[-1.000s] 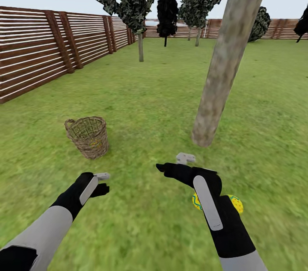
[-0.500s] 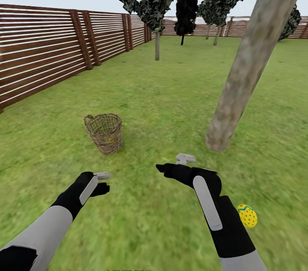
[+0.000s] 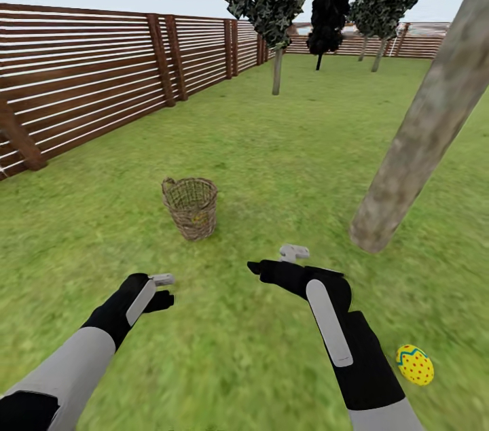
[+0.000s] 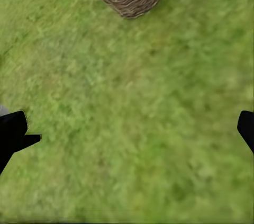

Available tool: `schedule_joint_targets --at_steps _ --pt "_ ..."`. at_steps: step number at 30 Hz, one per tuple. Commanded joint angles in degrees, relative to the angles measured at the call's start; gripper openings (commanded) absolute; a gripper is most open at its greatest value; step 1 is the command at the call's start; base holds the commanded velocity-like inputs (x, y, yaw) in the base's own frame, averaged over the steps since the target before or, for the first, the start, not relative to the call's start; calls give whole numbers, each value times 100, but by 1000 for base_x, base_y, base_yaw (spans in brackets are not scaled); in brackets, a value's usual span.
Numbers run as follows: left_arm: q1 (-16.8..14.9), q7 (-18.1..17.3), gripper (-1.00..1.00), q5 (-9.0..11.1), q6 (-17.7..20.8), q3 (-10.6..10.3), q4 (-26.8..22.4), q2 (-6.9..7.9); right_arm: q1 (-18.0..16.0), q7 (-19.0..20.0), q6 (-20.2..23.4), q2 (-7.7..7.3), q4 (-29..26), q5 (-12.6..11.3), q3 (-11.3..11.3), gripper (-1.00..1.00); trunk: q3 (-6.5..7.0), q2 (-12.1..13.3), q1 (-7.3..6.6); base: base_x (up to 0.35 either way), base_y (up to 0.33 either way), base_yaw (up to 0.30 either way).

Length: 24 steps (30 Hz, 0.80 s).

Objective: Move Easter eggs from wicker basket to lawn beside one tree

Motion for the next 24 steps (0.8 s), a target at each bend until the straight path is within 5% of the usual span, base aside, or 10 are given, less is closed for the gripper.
schedule_joint_targets --at_steps 1,24 --pt "-4 50 100 59 14 -39 -7 7 -3 -60 16 1 -6 -61 2 100 10 39 -23 0 0 259" --pt "-4 59 100 55 200 -39 -11 10 -4 -60 16 1 -5 -60 4 100 358 962 -528 0 0 270"
